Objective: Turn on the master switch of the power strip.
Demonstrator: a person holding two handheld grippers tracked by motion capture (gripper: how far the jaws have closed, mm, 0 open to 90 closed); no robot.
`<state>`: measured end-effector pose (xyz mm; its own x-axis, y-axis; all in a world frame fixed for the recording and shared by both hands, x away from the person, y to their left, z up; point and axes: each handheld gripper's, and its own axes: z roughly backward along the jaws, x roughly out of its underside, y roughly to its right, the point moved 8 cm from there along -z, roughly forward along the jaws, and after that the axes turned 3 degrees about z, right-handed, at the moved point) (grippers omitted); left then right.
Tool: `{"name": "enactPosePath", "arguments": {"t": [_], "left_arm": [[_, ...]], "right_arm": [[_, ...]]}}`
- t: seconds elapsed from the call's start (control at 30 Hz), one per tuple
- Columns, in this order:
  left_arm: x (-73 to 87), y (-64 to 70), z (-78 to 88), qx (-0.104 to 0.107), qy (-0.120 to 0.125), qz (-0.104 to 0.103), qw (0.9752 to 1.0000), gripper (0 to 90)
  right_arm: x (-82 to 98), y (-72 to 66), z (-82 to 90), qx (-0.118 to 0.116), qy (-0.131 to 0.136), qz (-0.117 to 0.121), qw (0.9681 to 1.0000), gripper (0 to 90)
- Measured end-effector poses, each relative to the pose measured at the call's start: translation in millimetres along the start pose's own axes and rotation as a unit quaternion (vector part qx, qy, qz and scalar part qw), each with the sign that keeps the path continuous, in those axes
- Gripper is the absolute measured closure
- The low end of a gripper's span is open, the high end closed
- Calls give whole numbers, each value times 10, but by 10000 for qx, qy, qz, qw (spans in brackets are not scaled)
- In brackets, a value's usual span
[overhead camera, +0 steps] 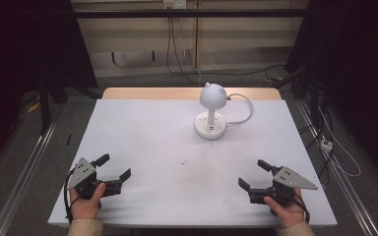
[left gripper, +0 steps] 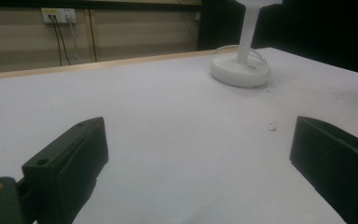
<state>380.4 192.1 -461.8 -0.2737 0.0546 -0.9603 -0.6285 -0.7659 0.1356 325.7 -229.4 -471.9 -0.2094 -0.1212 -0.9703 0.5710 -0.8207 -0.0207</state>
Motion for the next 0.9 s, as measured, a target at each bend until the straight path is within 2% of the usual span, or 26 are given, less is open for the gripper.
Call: {"name": "enactPosePath", "arguments": {"t": [0.33,0.9], "left_arm": [[-1,12,-4,33,1,-13,10000,40],[-16,14,19,31,51,23,10000,41]], "right_arm": [[-30,45,-61,68,-70,52,9999,51],[-155,240,-271,290,-263,17,9992,60]]}}
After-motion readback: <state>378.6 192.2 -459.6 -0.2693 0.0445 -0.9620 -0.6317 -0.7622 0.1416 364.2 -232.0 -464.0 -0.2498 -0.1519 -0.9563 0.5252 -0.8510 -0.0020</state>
